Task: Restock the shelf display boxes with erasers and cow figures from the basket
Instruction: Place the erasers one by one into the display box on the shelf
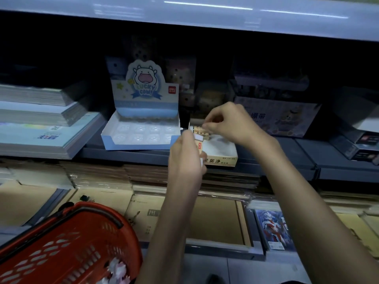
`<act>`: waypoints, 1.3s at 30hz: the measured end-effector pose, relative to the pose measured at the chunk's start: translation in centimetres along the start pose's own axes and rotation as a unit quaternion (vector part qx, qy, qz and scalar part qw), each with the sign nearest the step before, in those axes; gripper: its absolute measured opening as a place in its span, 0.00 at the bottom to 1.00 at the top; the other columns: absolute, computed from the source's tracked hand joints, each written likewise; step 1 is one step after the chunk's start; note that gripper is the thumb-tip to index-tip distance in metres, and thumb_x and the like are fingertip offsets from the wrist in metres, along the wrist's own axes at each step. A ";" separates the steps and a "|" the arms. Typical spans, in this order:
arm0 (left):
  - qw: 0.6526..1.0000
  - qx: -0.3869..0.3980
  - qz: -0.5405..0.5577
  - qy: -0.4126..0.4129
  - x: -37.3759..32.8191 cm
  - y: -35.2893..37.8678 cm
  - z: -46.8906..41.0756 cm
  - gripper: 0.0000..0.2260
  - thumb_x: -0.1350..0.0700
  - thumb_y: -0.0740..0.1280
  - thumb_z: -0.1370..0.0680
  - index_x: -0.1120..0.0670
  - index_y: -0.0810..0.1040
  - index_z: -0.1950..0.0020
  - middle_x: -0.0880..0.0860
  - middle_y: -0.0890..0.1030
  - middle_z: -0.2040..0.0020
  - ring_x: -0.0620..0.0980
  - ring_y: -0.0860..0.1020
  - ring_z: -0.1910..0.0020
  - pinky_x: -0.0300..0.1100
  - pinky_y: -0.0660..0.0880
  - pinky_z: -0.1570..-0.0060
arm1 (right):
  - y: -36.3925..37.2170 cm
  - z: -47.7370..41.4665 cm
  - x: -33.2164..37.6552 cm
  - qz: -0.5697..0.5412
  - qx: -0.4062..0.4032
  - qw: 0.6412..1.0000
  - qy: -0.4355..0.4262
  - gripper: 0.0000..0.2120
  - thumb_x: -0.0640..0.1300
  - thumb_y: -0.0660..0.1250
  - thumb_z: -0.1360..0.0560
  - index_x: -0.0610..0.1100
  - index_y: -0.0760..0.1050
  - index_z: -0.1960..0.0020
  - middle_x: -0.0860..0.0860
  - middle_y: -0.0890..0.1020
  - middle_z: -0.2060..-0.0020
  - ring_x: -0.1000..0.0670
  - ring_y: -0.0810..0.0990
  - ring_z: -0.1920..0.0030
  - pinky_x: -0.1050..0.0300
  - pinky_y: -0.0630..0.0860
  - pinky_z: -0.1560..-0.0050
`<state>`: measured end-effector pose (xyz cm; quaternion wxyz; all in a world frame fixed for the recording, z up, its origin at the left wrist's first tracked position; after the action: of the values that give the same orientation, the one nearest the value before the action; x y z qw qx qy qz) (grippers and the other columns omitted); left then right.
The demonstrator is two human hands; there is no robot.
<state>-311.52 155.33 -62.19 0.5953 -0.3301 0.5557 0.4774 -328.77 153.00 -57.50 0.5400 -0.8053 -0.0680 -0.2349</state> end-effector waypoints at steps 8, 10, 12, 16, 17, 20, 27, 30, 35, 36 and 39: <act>0.960 0.129 0.248 -0.031 -0.3 1.2 0.9 0.13 0.51 0.55 0.15 0.56 0.74 0.50 0.52 0.75 0.64 0.45 0.60 0.78 0.38 0.49 0.78 | -4.9 4.5 4.5 -0.198 0.175 0.964 0.002 0.12 0.54 0.74 0.24 0.45 0.87 0.55 0.50 0.85 0.65 0.54 0.77 0.63 0.59 0.73 0.64; 0.964 0.108 0.241 -0.025 -0.3 1.3 1.2 0.13 0.51 0.57 0.14 0.57 0.76 0.50 0.52 0.78 0.63 0.45 0.61 0.77 0.38 0.51 0.78 | -5.0 5.1 4.6 -0.170 0.215 0.962 -0.006 0.11 0.51 0.78 0.28 0.44 0.87 0.53 0.44 0.86 0.60 0.53 0.77 0.61 0.56 0.73 0.61; 0.974 0.091 0.207 -0.013 -0.4 1.4 1.5 0.14 0.49 0.57 0.14 0.57 0.76 0.48 0.52 0.81 0.63 0.45 0.63 0.78 0.37 0.53 0.79 | -4.7 5.1 4.1 -0.164 0.219 0.962 -0.003 0.11 0.48 0.80 0.30 0.43 0.86 0.51 0.39 0.85 0.57 0.51 0.78 0.60 0.55 0.72 0.61; 0.998 0.004 0.011 0.054 -0.3 0.8 1.2 0.13 0.45 0.56 0.15 0.48 0.77 0.48 0.53 0.85 0.59 0.48 0.72 0.73 0.43 0.68 0.71 | -5.0 4.6 3.0 -0.295 0.157 0.942 0.037 0.10 0.40 0.77 0.27 0.39 0.81 0.48 0.41 0.87 0.54 0.49 0.85 0.55 0.58 0.78 0.57; 0.996 -0.018 -0.042 0.079 -0.1 0.6 1.0 0.10 0.45 0.57 0.15 0.45 0.77 0.48 0.52 0.85 0.61 0.50 0.74 0.70 0.46 0.71 0.66 | -5.1 4.3 2.5 -0.325 0.129 0.935 0.056 0.09 0.39 0.76 0.26 0.38 0.80 0.48 0.42 0.88 0.55 0.50 0.86 0.55 0.60 0.79 0.58; 0.975 -0.024 -0.192 0.113 0.8 0.6 0.6 0.10 0.46 0.58 0.17 0.38 0.77 0.42 0.49 0.83 0.63 0.51 0.79 0.65 0.49 0.76 0.60 | -4.9 3.0 0.7 -0.239 0.030 0.969 0.057 0.08 0.38 0.75 0.25 0.41 0.81 0.48 0.45 0.88 0.56 0.53 0.86 0.57 0.62 0.79 0.61; 0.929 -0.032 -0.357 0.093 1.0 1.0 1.0 0.10 0.49 0.58 0.19 0.44 0.80 0.50 0.48 0.81 0.62 0.50 0.79 0.61 0.44 0.71 0.63 | -0.9 1.5 -1.6 0.064 0.013 0.998 0.015 0.10 0.39 0.77 0.28 0.50 0.80 0.50 0.54 0.82 0.59 0.50 0.81 0.55 0.49 0.81 0.54; 0.924 -0.048 -0.368 0.093 1.0 1.1 0.9 0.11 0.49 0.58 0.19 0.47 0.79 0.53 0.48 0.81 0.62 0.52 0.80 0.60 0.44 0.74 0.60 | -0.2 0.9 -1.6 0.095 0.020 0.995 0.004 0.08 0.40 0.77 0.28 0.50 0.82 0.52 0.53 0.83 0.59 0.49 0.82 0.55 0.46 0.82 0.53; 0.924 -0.054 -0.369 0.086 0.8 1.2 0.7 0.11 0.48 0.58 0.19 0.47 0.79 0.52 0.48 0.83 0.60 0.53 0.80 0.57 0.47 0.78 0.53 | 0.1 0.2 -2.0 0.097 0.026 0.995 -0.002 0.09 0.39 0.76 0.27 0.51 0.85 0.51 0.51 0.84 0.57 0.47 0.83 0.53 0.46 0.82 0.50; 0.923 -0.055 -0.370 0.086 0.8 1.2 0.7 0.11 0.48 0.58 0.19 0.47 0.79 0.52 0.48 0.83 0.60 0.53 0.80 0.57 0.47 0.78 0.53 | 0.2 0.1 -2.1 0.092 0.026 0.995 -0.001 0.09 0.39 0.77 0.27 0.52 0.85 0.51 0.51 0.84 0.56 0.47 0.83 0.52 0.46 0.82 0.50; 0.921 -0.056 -0.373 0.094 0.8 1.2 0.6 0.11 0.48 0.58 0.19 0.48 0.79 0.53 0.48 0.82 0.61 0.52 0.80 0.59 0.47 0.78 0.55 | 0.2 -0.1 -2.4 0.084 0.018 0.996 0.005 0.09 0.40 0.77 0.27 0.52 0.86 0.51 0.51 0.85 0.55 0.47 0.83 0.51 0.45 0.82 0.49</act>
<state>-312.45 156.41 -62.67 0.6561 -0.5895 0.4180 0.2174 -330.86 153.13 -58.73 0.5727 -0.7972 -0.0016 -0.1911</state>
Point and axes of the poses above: each hand's wrist, its own z-axis away from the middle knuckle, its own y-axis out of the palm, x = y × z, the point moved 4 cm from there along -z, towards the middle knuckle
